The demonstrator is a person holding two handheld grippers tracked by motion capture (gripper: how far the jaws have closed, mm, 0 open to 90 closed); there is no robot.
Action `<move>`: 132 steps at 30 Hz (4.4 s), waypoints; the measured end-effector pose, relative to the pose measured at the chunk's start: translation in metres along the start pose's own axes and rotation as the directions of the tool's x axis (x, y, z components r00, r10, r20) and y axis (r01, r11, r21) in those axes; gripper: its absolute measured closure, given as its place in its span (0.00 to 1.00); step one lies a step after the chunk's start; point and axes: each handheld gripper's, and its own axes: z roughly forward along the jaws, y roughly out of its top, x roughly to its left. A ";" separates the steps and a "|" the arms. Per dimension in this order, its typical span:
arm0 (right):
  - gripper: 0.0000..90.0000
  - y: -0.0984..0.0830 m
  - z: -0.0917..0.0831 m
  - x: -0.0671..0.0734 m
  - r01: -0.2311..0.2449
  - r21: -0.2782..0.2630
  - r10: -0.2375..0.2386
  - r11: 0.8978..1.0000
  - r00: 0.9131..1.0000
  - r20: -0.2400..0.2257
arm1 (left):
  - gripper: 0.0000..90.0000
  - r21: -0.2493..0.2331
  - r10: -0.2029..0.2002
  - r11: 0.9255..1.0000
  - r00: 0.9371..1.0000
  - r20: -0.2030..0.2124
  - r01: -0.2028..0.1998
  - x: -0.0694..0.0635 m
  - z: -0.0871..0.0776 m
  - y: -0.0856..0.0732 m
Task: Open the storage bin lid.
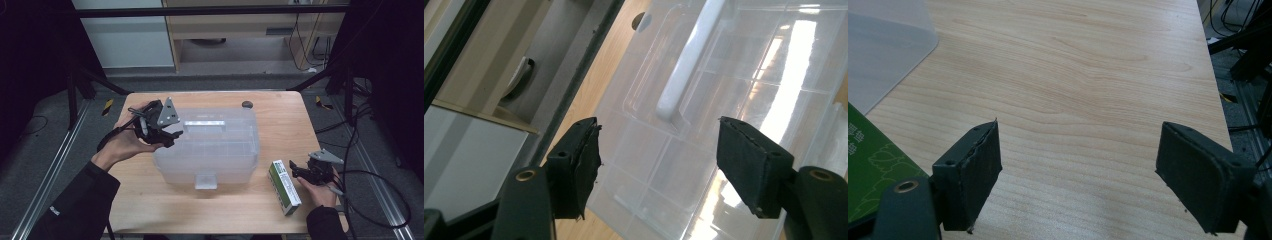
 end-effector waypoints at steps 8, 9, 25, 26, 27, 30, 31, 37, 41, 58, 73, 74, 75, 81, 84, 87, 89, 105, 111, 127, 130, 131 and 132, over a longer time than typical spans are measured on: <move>0.21 -0.001 0.000 -0.001 0.000 0.004 0.000 1.000 1.000 -0.001 | 0.39 0.036 0.054 0.998 0.998 0.019 -0.054 -0.001 0.005 0.008; 0.21 -0.001 0.000 -0.001 0.001 0.004 -0.001 1.000 1.000 -0.001 | 0.39 0.044 0.061 0.997 0.998 0.019 -0.062 -0.001 0.006 0.009; 0.21 -0.001 0.002 0.000 -0.003 0.015 0.003 1.000 1.000 -0.012 | 0.41 0.094 0.144 0.985 0.989 0.042 -0.147 -0.001 0.022 0.026; 0.21 -0.001 0.002 0.000 -0.003 0.015 0.003 1.000 1.000 -0.012 | 0.41 0.095 0.147 0.984 0.988 0.045 -0.151 -0.001 0.024 0.027; 0.21 -0.001 0.002 0.000 -0.002 0.015 0.002 1.000 1.000 -0.012 | 0.41 0.101 0.154 0.982 0.987 0.048 -0.158 -0.002 0.025 0.028; 0.22 -0.002 0.002 0.000 -0.002 0.016 0.002 1.000 1.000 -0.014 | 0.42 0.111 0.172 0.978 0.984 0.051 -0.177 -0.003 0.029 0.031; 0.22 -0.002 0.002 0.000 -0.001 0.016 0.002 1.000 1.000 -0.014 | 0.42 0.115 0.181 0.976 0.982 0.052 -0.186 -0.003 0.030 0.032; 0.24 -0.002 0.002 -0.001 -0.001 0.016 0.001 1.000 1.000 -0.015 | 0.43 0.141 0.221 0.964 0.974 0.056 -0.227 -0.005 0.038 0.035; 0.25 -0.002 0.002 -0.001 0.000 0.014 0.000 1.000 1.000 -0.017 | 0.44 0.152 0.231 0.959 0.971 0.057 -0.237 -0.006 0.042 0.036; 0.29 -0.001 0.001 -0.001 0.000 0.019 0.001 1.000 1.000 -0.030 | 0.57 0.193 0.311 0.928 0.948 0.065 -0.317 -0.009 0.056 0.043; 0.34 -0.001 0.001 -0.001 0.003 0.020 -0.002 1.000 0.999 -0.046 | 0.70 0.223 0.344 0.909 0.936 0.075 -0.352 -0.013 0.067 0.047; 0.34 -0.001 0.001 -0.001 0.005 0.021 -0.004 1.000 0.999 -0.047 | 0.71 0.228 0.346 0.907 0.935 0.076 -0.354 -0.013 0.067 0.047; 0.35 -0.001 0.001 -0.001 0.006 0.023 -0.005 1.000 0.999 -0.050 | 0.74 0.231 0.350 0.904 0.933 0.079 -0.359 -0.013 0.069 0.047; 0.40 0.002 -0.001 -0.001 0.006 0.028 -0.004 1.000 0.998 -0.063 | 0.82 0.244 0.362 0.895 0.928 0.091 -0.373 -0.012 0.069 0.049; 0.41 0.003 -0.002 -0.001 0.010 0.026 -0.008 1.000 0.998 -0.062 | 0.82 0.245 0.362 0.895 0.928 0.093 -0.374 -0.012 0.070 0.050; 0.43 0.006 -0.004 0.000 0.010 0.019 -0.008 1.000 0.998 -0.066 | 0.83 0.248 0.363 0.893 0.926 0.101 -0.377 -0.011 0.069 0.050; 0.44 0.008 -0.006 0.000 0.007 0.015 -0.006 1.000 0.997 -0.073 | 0.83 0.253 0.368 0.889 0.924 0.104 -0.382 -0.011 0.069 0.051; 0.59 0.048 -0.039 0.018 0.034 -0.047 -0.042 0.998 0.985 -0.168 | 0.83 0.259 0.355 0.892 0.929 0.106 -0.370 -0.013 0.068 0.051; 0.70 0.061 -0.051 0.031 0.062 -0.058 -0.074 0.996 0.971 -0.228 | 0.83 0.254 0.369 0.888 0.924 0.100 -0.382 -0.011 0.069 0.052; 0.88 0.077 -0.066 0.056 0.113 -0.068 -0.129 0.991 0.935 -0.329 | 0.83 0.254 0.331 0.903 0.939 0.099 -0.345 -0.009 0.069 0.052; 0.92 0.079 -0.066 0.060 0.119 -0.059 -0.132 0.991 0.929 -0.346 | 0.83 0.263 0.336 0.899 0.937 0.097 -0.350 -0.009 0.068 0.054; 0.93 0.079 -0.065 0.061 0.123 -0.053 -0.134 0.991 0.928 -0.347 | 0.83 0.266 0.336 0.899 0.937 0.093 -0.349 -0.008 0.068 0.054; 0.94 0.079 -0.065 0.062 0.127 -0.050 -0.136 0.991 0.926 -0.352 | 0.83 0.263 0.345 0.896 0.934 0.093 -0.357 -0.007 0.068 0.054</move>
